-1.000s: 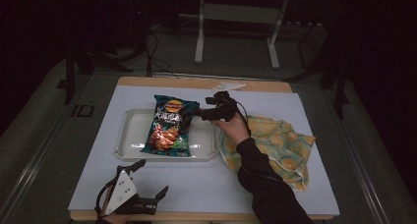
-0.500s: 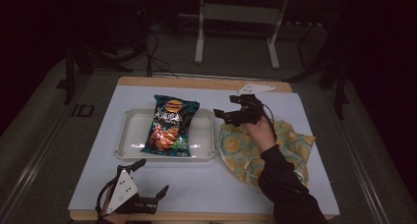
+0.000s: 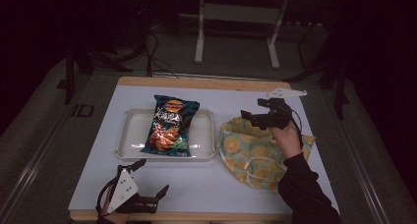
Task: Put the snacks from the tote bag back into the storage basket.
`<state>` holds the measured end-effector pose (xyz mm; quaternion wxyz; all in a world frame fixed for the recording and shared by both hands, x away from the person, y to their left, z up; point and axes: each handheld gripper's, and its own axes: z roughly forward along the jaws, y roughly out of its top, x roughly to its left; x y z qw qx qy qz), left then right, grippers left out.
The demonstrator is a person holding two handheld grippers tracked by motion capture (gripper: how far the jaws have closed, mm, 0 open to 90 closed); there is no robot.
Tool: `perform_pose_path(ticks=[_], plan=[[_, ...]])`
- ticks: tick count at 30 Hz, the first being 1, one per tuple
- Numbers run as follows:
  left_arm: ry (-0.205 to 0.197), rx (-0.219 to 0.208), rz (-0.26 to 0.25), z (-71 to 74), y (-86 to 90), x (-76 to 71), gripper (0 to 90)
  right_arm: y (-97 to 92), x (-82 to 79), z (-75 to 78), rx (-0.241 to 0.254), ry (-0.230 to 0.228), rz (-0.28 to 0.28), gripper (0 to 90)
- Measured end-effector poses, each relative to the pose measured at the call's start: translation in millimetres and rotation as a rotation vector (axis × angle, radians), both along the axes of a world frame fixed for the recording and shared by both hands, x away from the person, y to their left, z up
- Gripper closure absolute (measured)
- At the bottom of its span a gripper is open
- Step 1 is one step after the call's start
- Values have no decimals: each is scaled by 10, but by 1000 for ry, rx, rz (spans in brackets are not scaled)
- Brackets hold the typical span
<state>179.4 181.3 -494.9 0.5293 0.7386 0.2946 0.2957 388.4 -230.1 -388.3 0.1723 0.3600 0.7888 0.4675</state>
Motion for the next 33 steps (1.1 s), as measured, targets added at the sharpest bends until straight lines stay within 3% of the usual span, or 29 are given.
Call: perform_pose_path(ticks=[12, 18, 24, 33], plan=[[1, 6, -4, -1, -5, -2, 2, -477, -263, -60, -28, -35, -70, 148], [2, 6, -4, -4, -10, 2, 2, -700, -392, -134, -11, -55, -111, 148], [2, 7, -3, -6, -10, 3, 2, -957, -531, -212, 9, -92, -194, 148], [3, 8, -5, -6, -10, 3, 2, -1261, -660, -352, -11, -121, -296, 148]])
